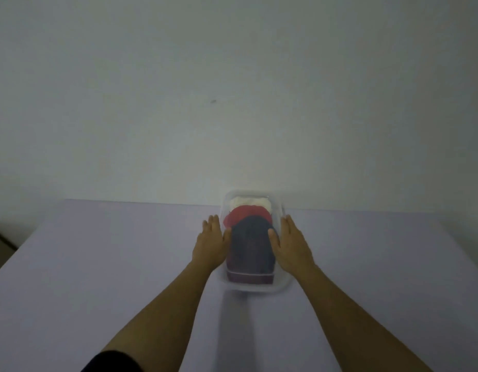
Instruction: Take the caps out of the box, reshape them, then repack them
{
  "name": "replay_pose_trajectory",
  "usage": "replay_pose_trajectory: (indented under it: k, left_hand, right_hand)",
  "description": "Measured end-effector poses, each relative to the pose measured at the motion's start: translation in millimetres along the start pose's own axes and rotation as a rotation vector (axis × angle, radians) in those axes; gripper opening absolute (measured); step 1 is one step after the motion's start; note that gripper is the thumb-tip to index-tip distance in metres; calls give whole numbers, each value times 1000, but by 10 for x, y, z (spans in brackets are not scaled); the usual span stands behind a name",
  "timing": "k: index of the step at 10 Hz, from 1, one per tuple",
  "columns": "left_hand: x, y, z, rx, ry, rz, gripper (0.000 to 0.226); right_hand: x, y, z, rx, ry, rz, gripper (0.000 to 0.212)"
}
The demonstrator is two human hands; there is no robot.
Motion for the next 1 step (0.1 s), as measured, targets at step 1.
replay_pose_trajectory:
  k: [1]
  left_hand:
    - [-374, 111, 396, 121, -4, 66, 60]
  right_hand:
    - [-315, 165, -448, -94, -44, 33, 62]
Point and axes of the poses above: each hand's wrist, its own y-axis towards the middle knuckle, its own x-axis out of the palm, z = x × y, the point moved 8 cm from there along y, towards the middle knuckle, and after that the axes turned 13 degrees about z, right-handed, at the moved point
